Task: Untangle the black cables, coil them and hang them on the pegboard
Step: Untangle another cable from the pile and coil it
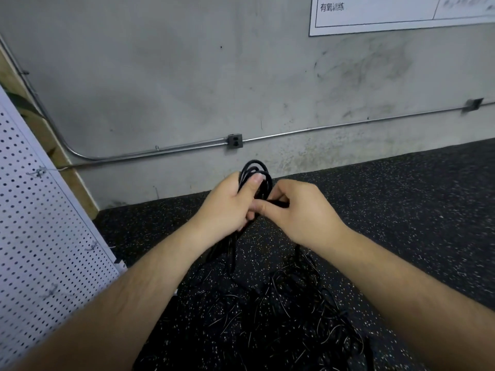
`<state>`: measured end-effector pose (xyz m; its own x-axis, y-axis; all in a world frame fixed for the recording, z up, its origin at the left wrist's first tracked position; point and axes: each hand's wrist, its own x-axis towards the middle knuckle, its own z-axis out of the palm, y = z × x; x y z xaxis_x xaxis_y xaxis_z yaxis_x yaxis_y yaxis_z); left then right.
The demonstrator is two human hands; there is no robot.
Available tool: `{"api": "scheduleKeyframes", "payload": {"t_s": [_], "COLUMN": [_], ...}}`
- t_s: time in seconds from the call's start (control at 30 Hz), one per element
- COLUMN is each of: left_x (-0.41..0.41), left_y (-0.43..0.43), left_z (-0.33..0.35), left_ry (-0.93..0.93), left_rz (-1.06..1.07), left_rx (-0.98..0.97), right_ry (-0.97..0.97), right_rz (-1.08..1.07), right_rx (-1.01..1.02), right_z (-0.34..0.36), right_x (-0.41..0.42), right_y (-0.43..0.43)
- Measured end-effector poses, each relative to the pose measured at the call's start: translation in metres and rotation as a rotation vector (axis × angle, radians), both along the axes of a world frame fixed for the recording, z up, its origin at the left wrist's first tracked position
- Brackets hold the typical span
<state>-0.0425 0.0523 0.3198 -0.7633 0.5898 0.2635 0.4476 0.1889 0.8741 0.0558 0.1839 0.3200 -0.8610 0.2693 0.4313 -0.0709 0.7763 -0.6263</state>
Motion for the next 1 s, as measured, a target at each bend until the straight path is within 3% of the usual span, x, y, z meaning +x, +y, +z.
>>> {"api": "scheduleKeyframes", "payload": {"t_s": [0.13, 0.3, 0.57, 0.77, 0.9, 1.0], "left_x": [-0.017, -0.058, -0.046, -0.036, -0.04, -0.048], "left_y": [-0.007, -0.033, -0.025, -0.023, -0.021, -0.02], "left_z": [0.016, 0.029, 0.02, 0.02, 0.014, 0.009], "left_ry": [-0.31, -0.396, -0.387, -0.456, -0.45, -0.446], "left_rz": [0.112, 0.292, 0.203, 0.174, 0.136, 0.167], "left_rx": [0.392, 0.659, 0.503, 0.478, 0.38, 0.385], "right_ry": [-0.064, -0.33, -0.136, 0.131, 0.44, 0.437], "right_rz": [0.124, 0.215, 0.242, 0.069, -0.028, -0.126], "right_rx": [-0.292, -0.249, -0.257, -0.311, -0.394, -0.313], "right_z": [-0.014, -0.06, -0.06, -0.008, 0.046, 0.054], "right_x": [0.005, 0.017, 0.01, 0.003, -0.003, -0.01], "right_y": [0.022, 0.046, 0.026, 0.016, 0.023, 0.031]}}
